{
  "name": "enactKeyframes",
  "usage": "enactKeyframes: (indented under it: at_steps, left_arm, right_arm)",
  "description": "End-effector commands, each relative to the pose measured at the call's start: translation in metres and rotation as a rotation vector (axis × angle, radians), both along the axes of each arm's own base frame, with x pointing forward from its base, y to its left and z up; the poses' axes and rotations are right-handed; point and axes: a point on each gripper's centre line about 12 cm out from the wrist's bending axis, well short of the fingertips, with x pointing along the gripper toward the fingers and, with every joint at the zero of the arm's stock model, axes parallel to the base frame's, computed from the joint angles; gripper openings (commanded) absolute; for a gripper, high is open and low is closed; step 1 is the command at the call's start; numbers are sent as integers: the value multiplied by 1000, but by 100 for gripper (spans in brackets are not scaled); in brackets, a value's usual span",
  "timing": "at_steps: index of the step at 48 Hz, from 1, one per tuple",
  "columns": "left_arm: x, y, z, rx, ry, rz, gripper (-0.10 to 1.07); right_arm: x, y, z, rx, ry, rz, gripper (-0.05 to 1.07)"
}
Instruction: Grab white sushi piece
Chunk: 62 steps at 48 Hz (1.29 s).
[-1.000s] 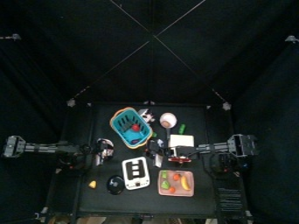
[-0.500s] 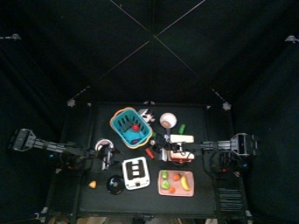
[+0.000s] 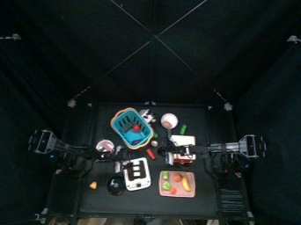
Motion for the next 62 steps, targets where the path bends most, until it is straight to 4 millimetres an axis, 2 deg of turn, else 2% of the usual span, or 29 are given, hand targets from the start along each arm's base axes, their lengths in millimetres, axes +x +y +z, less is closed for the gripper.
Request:
enactKeyframes:
  at_steps: [1, 26, 36, 49, 62]
  left_arm:
    - [9, -1, 4, 2, -15, 0, 93]
    - [12, 5, -14, 6, 40, 21, 92]
    - [16, 8, -15, 7, 43, 30, 91]
    - [16, 12, -15, 7, 42, 43, 83]
    - [15, 10, -17, 8, 52, 36, 82]
  right_arm:
    - [0, -1, 14, -2, -47, -2, 46]
    - [3, -2, 9, -1, -33, -2, 46]
    - [4, -2, 6, -1, -27, -2, 46]
    - [4, -2, 5, 0, -24, -2, 46]
    - [5, -2, 4, -2, -19, 0, 46]
